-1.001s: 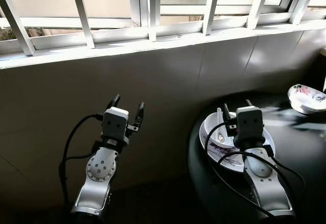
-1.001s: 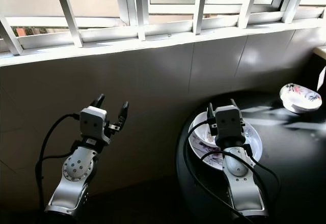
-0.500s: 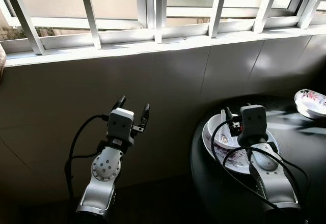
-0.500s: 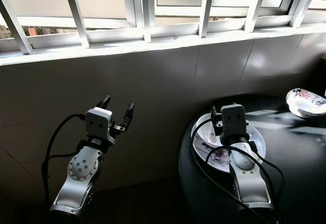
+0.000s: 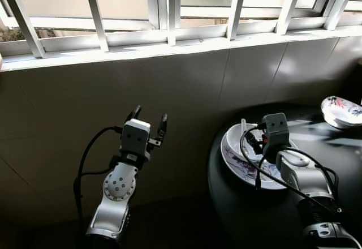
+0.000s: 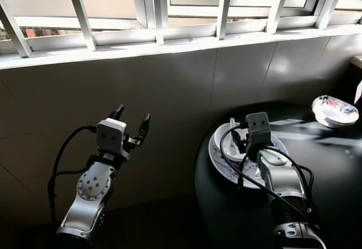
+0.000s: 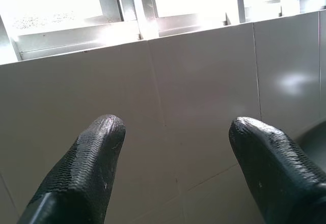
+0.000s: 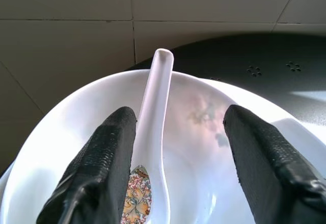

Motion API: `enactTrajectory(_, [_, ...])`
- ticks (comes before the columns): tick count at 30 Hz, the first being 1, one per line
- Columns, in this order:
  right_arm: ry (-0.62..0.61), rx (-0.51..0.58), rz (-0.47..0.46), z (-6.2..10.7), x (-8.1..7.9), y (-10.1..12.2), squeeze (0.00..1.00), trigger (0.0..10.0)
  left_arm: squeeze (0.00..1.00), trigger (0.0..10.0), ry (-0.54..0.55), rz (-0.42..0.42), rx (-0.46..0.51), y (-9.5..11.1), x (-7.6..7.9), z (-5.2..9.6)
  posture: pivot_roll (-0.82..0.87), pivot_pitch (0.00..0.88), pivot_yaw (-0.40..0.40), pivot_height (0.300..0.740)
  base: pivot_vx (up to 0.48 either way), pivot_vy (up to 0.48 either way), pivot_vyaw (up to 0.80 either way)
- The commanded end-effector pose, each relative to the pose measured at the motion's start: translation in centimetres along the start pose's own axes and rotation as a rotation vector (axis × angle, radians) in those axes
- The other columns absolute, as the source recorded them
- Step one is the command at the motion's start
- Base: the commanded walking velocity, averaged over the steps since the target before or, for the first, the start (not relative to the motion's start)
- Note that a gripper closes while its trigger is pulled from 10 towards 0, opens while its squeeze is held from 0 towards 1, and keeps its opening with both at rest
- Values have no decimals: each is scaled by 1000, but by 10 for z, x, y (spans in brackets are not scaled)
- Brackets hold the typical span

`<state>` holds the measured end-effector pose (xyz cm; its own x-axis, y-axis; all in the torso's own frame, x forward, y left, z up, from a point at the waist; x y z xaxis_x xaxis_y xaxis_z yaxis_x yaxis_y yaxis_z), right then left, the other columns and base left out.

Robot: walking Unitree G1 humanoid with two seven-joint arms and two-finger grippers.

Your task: Kitchen organization

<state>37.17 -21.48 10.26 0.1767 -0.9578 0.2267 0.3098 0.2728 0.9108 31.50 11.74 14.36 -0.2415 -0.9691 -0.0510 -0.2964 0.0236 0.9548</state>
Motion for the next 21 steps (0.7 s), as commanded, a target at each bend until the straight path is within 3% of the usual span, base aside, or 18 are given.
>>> enactTrajectory(1, [-1, -21, -19, 0, 6, -1, 0, 10000, 0, 10000, -6, -7, -7, -3, 2, 0, 53, 0, -31, 740, 0, 0, 0])
enactTrajectory(7, [131, -38, -89, -10, -6, 3, 0, 10000, 0, 10000, -4, -15, 3, -1, 0, -3, 68, 0, -29, 740, 0, 0, 0])
enactTrajectory(13, [201, -96, -141, -13, -6, -3, 0, 10000, 0, 10000, 7, -13, -1, -2, 1, -3, 65, 0, -36, 740, 0, 0, 0])
enactTrajectory(21, [170, -189, -194, -14, 2, -19, 0, 10000, 0, 10000, 16, -14, -4, -4, 0, -1, 68, 0, -44, 740, 0, 0, 0])
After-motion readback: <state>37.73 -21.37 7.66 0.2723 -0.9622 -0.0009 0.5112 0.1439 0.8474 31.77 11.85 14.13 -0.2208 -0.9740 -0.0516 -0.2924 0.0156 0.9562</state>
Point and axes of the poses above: a point about 5 cm out from each wrist's last joint towards the gripper, its own z axis pointing back from the gripper into the wrist, its own y axis along the axis of the wrist's last joint, x = y × z, the point moved 3 cm from there along -z, pointing out of the wrist towards the gripper, and after that the axes turned 9 degrees about z, right-handed, at the moved point
